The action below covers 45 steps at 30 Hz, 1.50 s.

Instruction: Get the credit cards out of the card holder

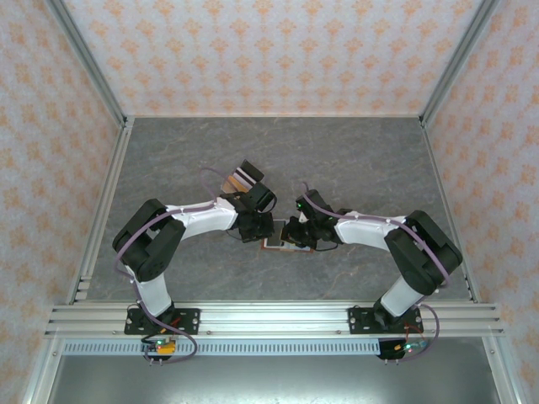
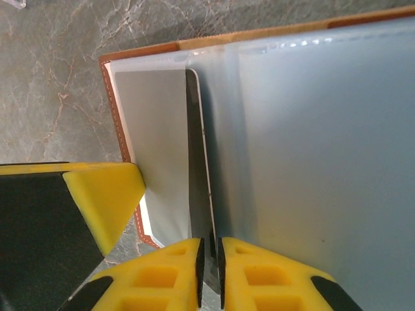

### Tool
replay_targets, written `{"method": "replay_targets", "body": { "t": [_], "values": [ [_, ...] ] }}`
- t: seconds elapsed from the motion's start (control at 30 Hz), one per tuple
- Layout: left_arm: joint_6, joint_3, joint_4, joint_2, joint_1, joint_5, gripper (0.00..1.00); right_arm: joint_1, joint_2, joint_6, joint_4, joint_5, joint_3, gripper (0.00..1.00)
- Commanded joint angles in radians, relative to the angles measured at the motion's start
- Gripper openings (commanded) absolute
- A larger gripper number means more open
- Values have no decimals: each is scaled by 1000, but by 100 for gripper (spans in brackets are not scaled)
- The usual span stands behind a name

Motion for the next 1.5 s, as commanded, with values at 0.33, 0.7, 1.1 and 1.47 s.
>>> {"method": "replay_targets", "body": {
  "t": [0.33, 0.7, 1.1, 1.47],
  "values": [
    [-16, -44, -40, 15, -8, -35, 2, 1, 30, -22, 18, 40, 2, 20],
    [-21, -49, -34, 13, -8, -30, 2, 2, 29, -9, 102, -20, -10, 16],
    [9, -13, -102, -44, -8, -77, 16, -29, -74, -68, -54, 109, -41, 6],
    [23, 18, -25, -118, -8, -10, 15, -46, -80, -90, -89, 106, -43, 6]
  ]
}}
